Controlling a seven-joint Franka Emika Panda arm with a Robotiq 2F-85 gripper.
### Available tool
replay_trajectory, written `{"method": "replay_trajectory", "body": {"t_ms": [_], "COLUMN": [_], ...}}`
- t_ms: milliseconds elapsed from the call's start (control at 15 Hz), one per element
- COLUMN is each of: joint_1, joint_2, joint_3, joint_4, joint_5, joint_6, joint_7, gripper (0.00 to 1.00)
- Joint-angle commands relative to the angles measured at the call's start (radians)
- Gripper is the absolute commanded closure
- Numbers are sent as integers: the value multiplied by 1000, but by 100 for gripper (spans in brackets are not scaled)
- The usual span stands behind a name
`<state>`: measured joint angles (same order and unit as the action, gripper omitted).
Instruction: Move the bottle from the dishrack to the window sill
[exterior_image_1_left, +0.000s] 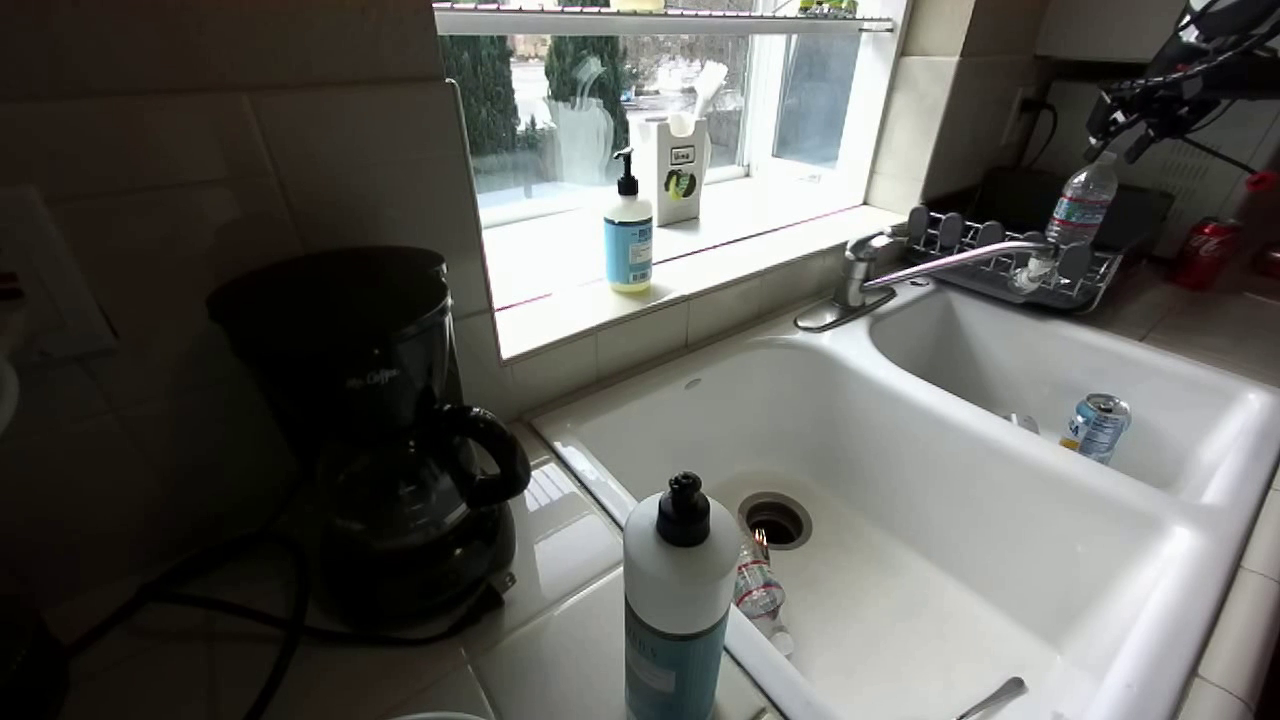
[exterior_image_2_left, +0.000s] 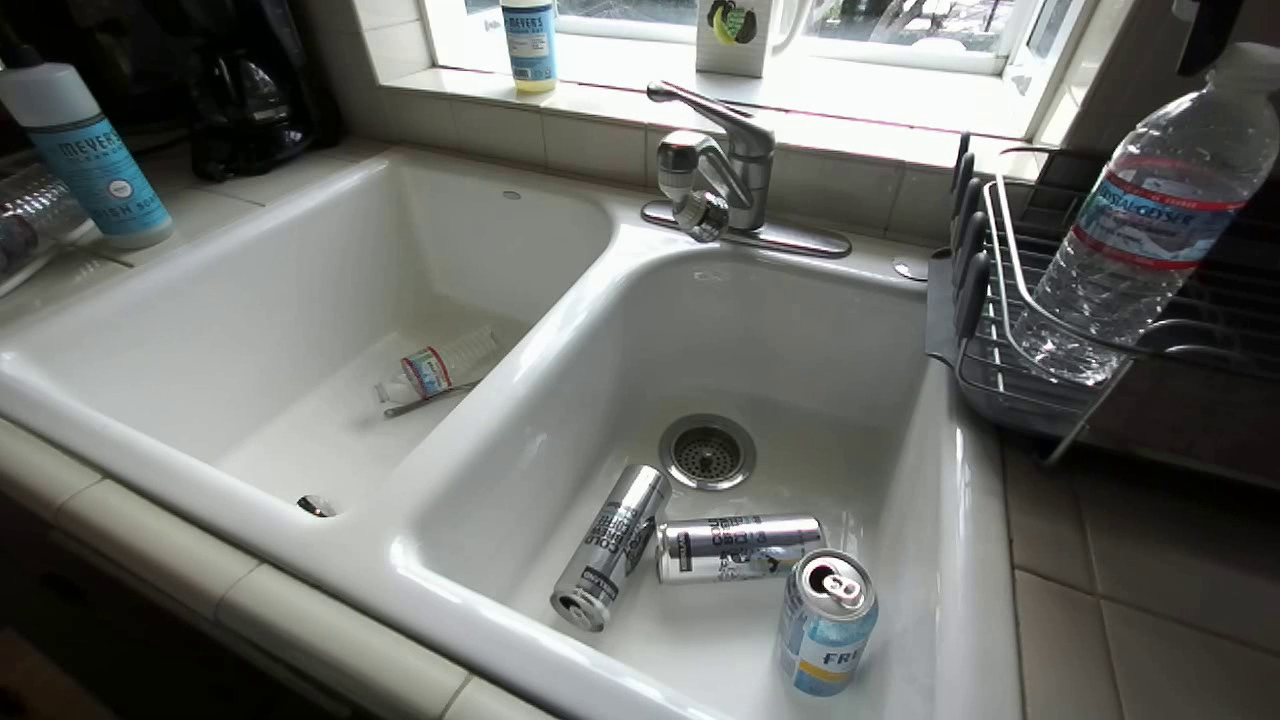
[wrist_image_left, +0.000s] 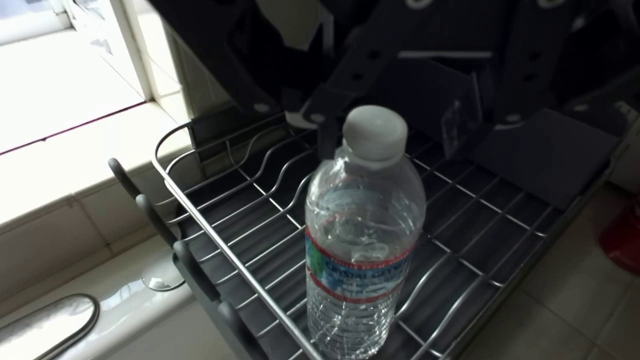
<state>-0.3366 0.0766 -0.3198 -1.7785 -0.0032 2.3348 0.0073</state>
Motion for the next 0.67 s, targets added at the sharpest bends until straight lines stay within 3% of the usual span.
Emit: {"method": "replay_trajectory", "body": {"t_ms": [0,67,267,600], "joint_1": [3,4,5,11], "joint_2": [13,11,5,-38], "joint_3": [1,1,3,8], "joint_4": [10,8,4,-13], "joint_5": [-1,-2,-3,-5], "joint_6": [16,18,20,4], "joint_7": [13,12,9,-1], "gripper": [69,69,93,92]}}
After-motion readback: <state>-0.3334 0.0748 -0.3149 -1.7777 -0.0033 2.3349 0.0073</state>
